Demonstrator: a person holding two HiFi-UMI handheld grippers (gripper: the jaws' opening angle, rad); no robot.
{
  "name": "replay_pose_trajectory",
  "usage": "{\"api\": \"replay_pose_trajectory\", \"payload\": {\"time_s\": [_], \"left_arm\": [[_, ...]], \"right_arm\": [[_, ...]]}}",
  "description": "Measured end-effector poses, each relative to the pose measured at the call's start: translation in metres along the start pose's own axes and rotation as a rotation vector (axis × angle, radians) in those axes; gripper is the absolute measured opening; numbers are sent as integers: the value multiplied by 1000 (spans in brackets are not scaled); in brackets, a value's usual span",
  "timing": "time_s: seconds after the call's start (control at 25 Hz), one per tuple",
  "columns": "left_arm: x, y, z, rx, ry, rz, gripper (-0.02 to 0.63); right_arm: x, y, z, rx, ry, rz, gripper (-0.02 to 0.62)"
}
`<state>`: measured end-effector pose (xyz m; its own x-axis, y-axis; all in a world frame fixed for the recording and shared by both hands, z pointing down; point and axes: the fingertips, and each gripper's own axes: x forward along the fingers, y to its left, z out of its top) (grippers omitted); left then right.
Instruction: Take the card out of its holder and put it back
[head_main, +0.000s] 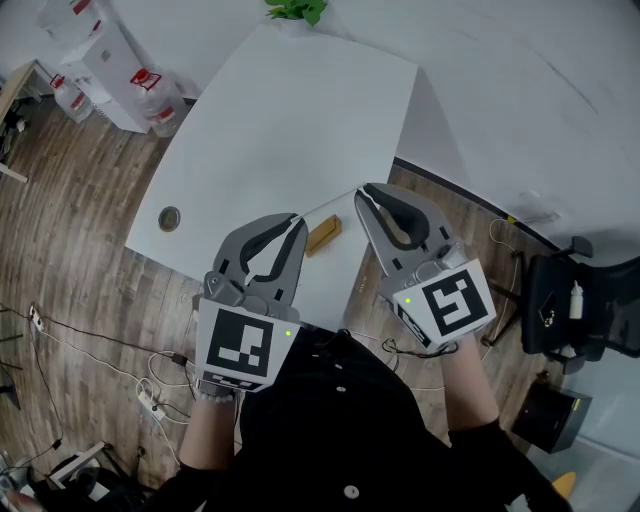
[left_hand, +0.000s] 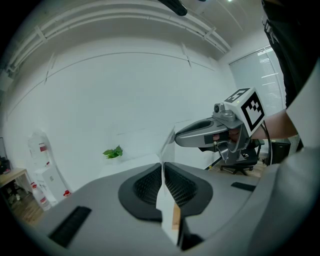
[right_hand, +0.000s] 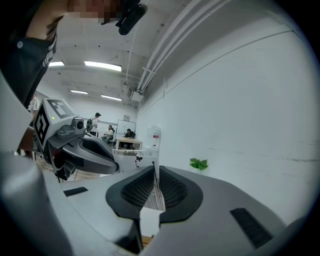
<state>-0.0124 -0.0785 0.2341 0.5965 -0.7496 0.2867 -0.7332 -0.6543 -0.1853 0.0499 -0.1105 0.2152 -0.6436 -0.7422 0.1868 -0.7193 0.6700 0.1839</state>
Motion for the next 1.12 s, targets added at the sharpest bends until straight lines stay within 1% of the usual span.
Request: {"api": "replay_pose_trajectory", "payload": {"time_s": [0.08, 0.36, 0.48, 0.52, 0.8, 1.12], "left_arm": [[1, 0, -1, 20, -5, -10, 28], [5, -2, -11, -46, 32, 3, 28], [9, -3, -19, -5, 23, -25, 28], [10, -3, -22, -4, 25, -30, 28], [17, -3, -43, -65, 54, -51, 28], [29, -7, -66, -98, 85, -68, 28]], "right_arm": [[0, 0, -1, 0, 2, 4, 63], [3, 0, -14, 10, 27, 24, 63], [6, 2, -21, 15, 39, 35, 61], [8, 2, -23, 17, 43, 39, 61], [18, 4, -43, 35, 79, 64, 60], [26, 4, -68, 53, 119, 83, 60]]}}
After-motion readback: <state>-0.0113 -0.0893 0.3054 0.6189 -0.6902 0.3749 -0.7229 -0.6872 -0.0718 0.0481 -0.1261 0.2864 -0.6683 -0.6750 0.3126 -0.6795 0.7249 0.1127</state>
